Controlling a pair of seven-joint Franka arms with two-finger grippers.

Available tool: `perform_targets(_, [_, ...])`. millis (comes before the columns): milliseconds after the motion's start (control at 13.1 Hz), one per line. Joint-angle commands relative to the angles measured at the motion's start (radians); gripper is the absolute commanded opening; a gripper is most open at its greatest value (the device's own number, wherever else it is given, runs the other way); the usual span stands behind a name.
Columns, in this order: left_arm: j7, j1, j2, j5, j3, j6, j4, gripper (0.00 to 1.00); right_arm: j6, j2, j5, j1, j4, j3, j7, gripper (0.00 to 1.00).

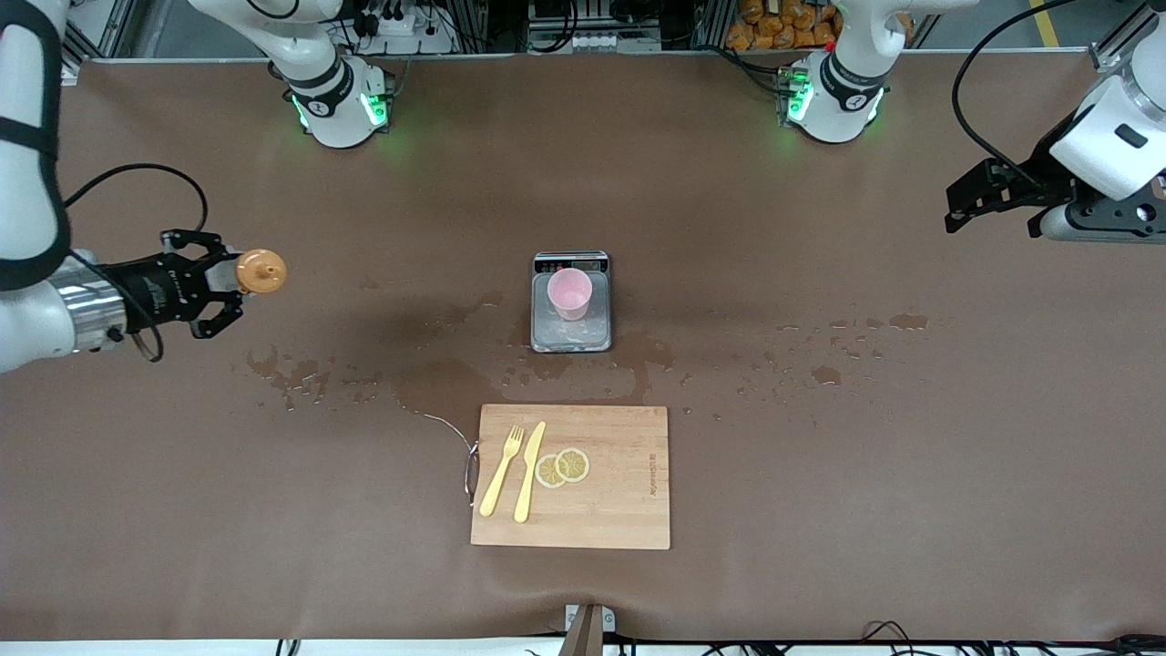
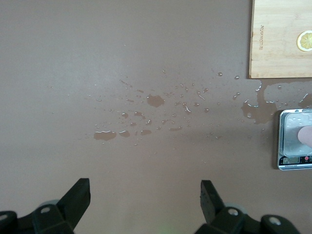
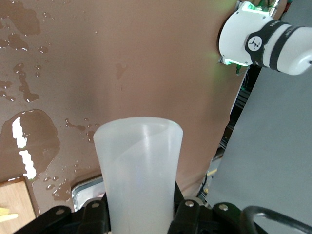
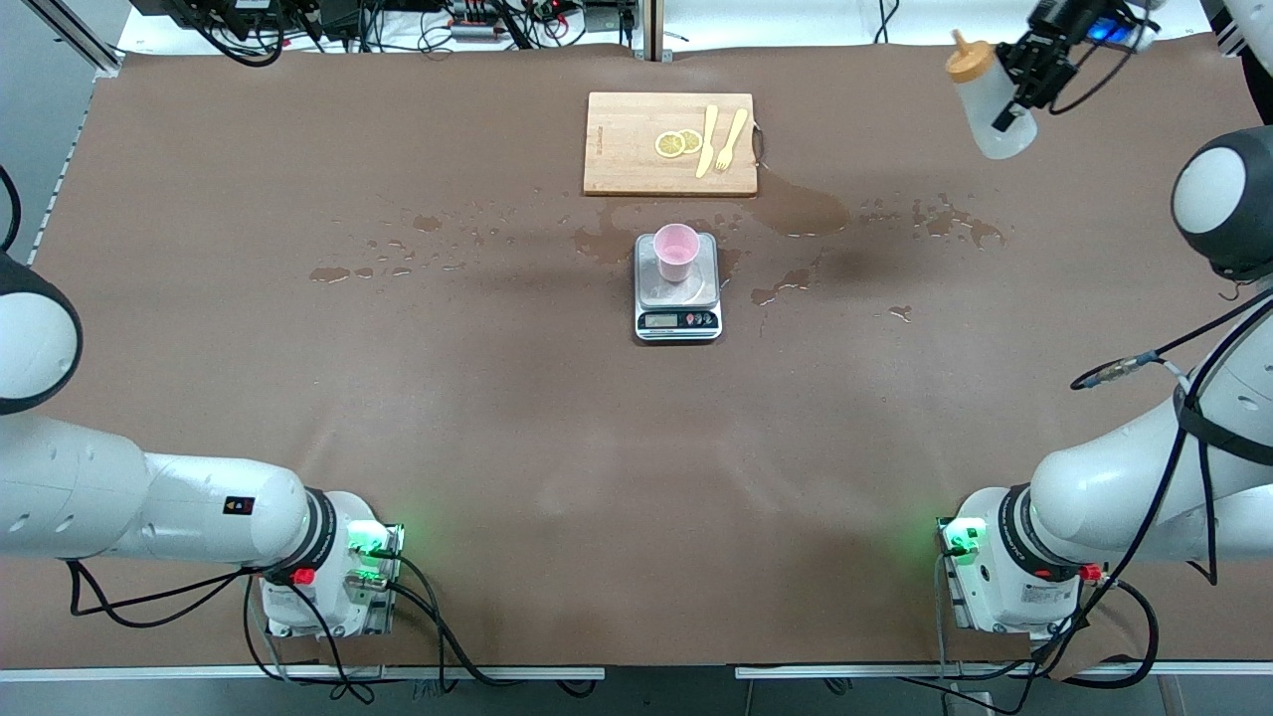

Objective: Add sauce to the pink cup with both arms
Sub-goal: 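Move the white bottle with the right gripper back beside the table edge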

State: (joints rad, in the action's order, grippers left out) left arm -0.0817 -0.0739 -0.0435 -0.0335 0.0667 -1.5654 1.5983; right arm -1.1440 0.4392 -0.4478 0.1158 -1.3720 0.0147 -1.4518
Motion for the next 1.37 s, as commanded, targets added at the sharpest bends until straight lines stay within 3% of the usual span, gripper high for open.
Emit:
perform_targets(0, [0.000, 0.005, -0.006, -0.013, 0.001, -0.004, -0.003, 1.00, -0.010, -0.010, -0.071, 0.103, -0.076, -0.015, 0.166, 0.19])
perform_targets(685, [0.088, 0.002, -0.004, 0.032, 0.002, -0.001, 0.000, 1.00, -0.017, 0.185, -0.132, 0.306, -0.114, -0.013, 0.609, 0.23])
perform_targets(1293, [0.083, 0.003, -0.003, 0.026, 0.002, 0.002, -0.001, 1.00, -0.145, 0.349, -0.143, 0.400, -0.159, -0.013, 0.860, 0.23])
